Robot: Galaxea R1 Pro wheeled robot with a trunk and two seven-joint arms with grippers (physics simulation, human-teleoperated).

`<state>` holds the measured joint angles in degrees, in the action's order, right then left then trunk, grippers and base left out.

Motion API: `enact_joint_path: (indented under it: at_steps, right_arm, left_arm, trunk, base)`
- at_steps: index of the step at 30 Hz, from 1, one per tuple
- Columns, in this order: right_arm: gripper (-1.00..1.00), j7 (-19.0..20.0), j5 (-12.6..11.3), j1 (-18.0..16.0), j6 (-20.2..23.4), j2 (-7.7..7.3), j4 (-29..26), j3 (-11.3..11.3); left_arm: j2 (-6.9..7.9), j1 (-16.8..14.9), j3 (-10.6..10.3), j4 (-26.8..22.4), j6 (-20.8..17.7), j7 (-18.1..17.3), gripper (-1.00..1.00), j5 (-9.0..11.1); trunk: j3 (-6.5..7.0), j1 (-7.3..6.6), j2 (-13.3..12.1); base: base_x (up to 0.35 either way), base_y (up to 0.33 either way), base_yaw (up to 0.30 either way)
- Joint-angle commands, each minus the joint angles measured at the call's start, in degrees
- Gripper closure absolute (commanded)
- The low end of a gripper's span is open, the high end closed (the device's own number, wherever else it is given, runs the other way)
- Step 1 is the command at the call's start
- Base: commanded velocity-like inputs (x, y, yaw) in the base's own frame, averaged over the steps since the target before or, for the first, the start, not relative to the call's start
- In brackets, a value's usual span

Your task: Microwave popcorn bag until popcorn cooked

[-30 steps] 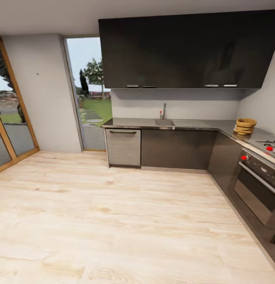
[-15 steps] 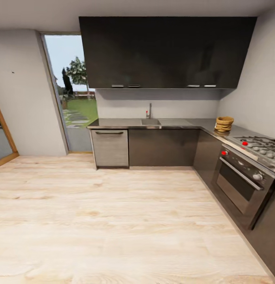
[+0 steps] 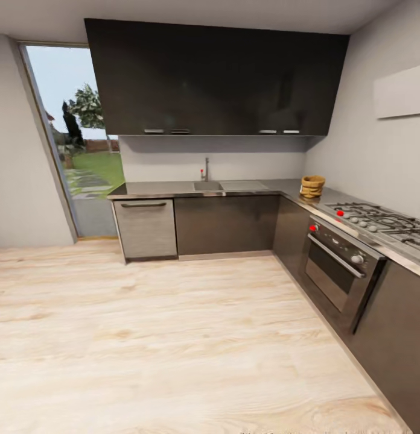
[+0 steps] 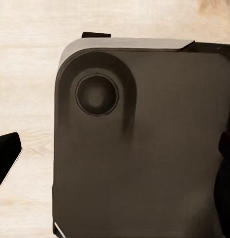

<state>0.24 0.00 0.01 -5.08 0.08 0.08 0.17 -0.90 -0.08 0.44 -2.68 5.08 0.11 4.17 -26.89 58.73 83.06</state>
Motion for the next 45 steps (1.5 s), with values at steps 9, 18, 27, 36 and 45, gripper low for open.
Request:
enact_joint_path:
  at_steps: [9, 18, 27, 36, 45]
  right_arm:
    - [-1.00, 0.0, -0.1, 0.0, -0.2, 0.00, 0.0, 0.0]
    - [-1.00, 0.0, -0.1, 0.0, -0.2, 0.00, 0.0, 0.0]
    - [-1.00, 0.0, -0.1, 0.0, -0.2, 0.00, 0.0, 0.0]
    - [-1.00, 0.0, -0.1, 0.0, -0.2, 0.00, 0.0, 0.0]
    - [-1.00, 0.0, -0.1, 0.0, -0.2, 0.00, 0.0, 0.0]
  left_arm:
    - [-0.01, 0.0, 0.0, 0.0, 0.0, 0.2, -1.00, 0.5]
    - [-0.06, 0.0, 0.0, 0.0, 0.0, 0.3, -1.00, 0.5]
    - [0.02, 0.0, 0.0, 0.0, 0.0, 0.3, -1.00, 0.6]
    - [0.00, 0.0, 0.0, 0.0, 0.1, 0.3, -1.00, 0.6]
    - [0.11, 0.0, 0.0, 0.0, 0.0, 0.3, -1.00, 0.7]
  trunk:
    - [-0.04, 0.00, 0.0]
    - [-0.04, 0.00, 0.0]
    - [-0.04, 0.00, 0.0]
    - [-0.04, 0.00, 0.0]
    - [-0.04, 0.00, 0.0]
  base:
    - [0.000, 0.000, -0.246]
    - [0.000, 0.000, -0.246]
    - [0.000, 0.000, -0.246]
    - [0.000, 0.000, -0.246]
    - [0.000, 0.000, -0.245]
